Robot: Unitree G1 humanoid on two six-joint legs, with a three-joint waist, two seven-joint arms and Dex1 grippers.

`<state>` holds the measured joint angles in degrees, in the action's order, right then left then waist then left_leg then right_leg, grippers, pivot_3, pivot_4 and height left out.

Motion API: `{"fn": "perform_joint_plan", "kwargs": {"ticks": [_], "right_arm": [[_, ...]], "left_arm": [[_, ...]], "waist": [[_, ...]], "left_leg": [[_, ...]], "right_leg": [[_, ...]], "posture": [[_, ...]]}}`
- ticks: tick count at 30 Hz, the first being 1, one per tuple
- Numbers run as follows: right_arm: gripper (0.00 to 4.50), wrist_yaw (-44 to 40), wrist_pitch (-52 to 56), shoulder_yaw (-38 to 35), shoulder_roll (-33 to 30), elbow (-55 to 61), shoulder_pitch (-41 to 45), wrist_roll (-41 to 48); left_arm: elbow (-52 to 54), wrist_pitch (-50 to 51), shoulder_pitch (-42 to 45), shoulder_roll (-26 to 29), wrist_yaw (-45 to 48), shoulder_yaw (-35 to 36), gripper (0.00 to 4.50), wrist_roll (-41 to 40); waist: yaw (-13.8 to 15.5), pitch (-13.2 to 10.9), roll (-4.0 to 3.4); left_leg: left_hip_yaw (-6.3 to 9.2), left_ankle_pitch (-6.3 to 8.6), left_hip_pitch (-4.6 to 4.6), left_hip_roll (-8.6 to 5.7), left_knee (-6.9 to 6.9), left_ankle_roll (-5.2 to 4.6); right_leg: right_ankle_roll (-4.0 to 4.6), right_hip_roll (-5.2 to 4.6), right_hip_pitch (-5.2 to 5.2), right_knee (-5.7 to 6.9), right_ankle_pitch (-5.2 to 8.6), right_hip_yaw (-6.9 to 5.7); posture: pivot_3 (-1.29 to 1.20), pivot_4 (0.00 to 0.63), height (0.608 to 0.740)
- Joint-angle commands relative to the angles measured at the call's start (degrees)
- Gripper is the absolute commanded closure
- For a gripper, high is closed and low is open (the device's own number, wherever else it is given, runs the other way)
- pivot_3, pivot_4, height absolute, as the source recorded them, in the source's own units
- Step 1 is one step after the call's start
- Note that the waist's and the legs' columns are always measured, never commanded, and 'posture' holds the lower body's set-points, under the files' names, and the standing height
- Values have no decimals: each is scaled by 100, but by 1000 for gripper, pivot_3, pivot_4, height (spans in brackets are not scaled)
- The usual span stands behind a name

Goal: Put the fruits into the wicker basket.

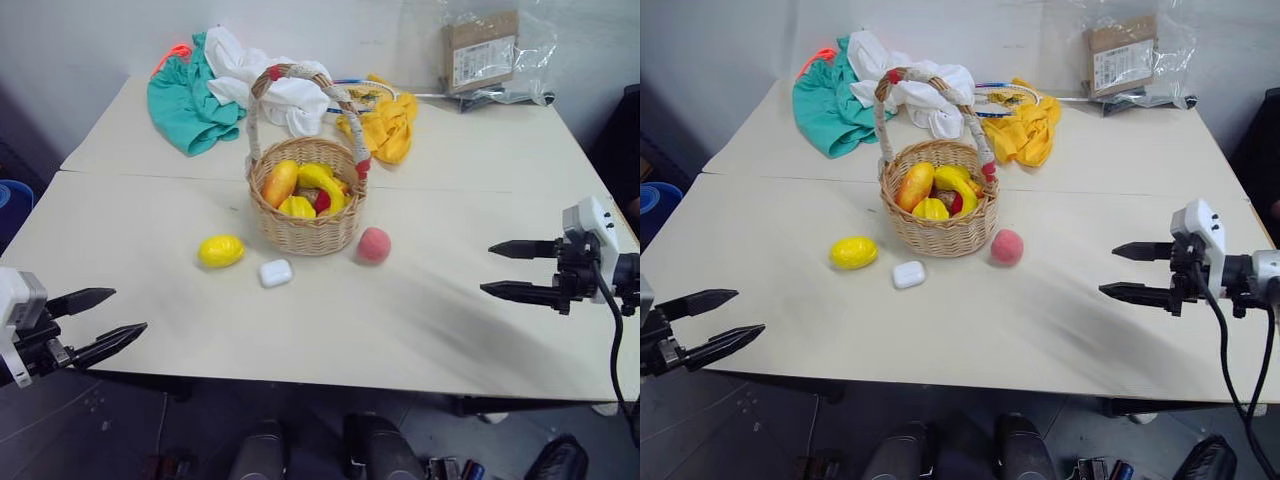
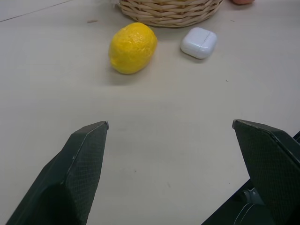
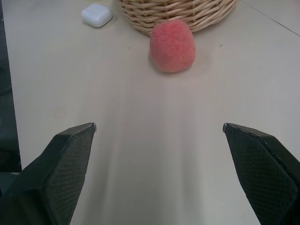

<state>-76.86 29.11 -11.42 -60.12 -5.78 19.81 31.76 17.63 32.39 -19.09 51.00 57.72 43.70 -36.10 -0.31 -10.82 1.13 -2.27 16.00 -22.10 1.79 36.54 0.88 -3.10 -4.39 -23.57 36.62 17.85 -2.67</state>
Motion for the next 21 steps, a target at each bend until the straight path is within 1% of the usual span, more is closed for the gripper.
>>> {"fn": "perform_joint_plan", "kwargs": {"ticks": [1,4,10,16,21], "right_arm": [[0,20,-61,-30,18,72,279,-10],[0,7,-91,-10,34,-5,372,-63],[0,83,-165,-29,60,-35,363,-153],[0,304,-326,-90,199,95,388,-264],[0,294,-227,-115,150,157,445,-202]], "left_arm": [[144,-198,55,-18,-85,-98,27,152],[195,-105,151,-92,-290,-87,27,96],[325,-73,12,-112,-276,-50,27,57],[273,-52,189,-93,-354,-94,27,-3],[279,68,306,-41,-374,-129,27,-59]], "waist": [[0,0,-1],[4,-1,0],[4,-1,-1],[-2,0,-1],[3,0,-1]], "left_leg": [[0,0,0,0,0,0],[1,0,0,1,0,1],[1,1,-2,-1,-4,0],[0,0,0,-1,-4,-1],[0,0,-1,-2,-4,-1]], "right_leg": [[0,0,0,0,0,0],[0,-1,0,-1,0,0],[0,-4,0,-8,0,0],[0,-3,0,-2,0,-1],[-1,-3,0,-4,-1,-1]], "posture": [[0,150,740],[0,150,740],[0,150,740],[0,150,740],[0,150,740]]}}
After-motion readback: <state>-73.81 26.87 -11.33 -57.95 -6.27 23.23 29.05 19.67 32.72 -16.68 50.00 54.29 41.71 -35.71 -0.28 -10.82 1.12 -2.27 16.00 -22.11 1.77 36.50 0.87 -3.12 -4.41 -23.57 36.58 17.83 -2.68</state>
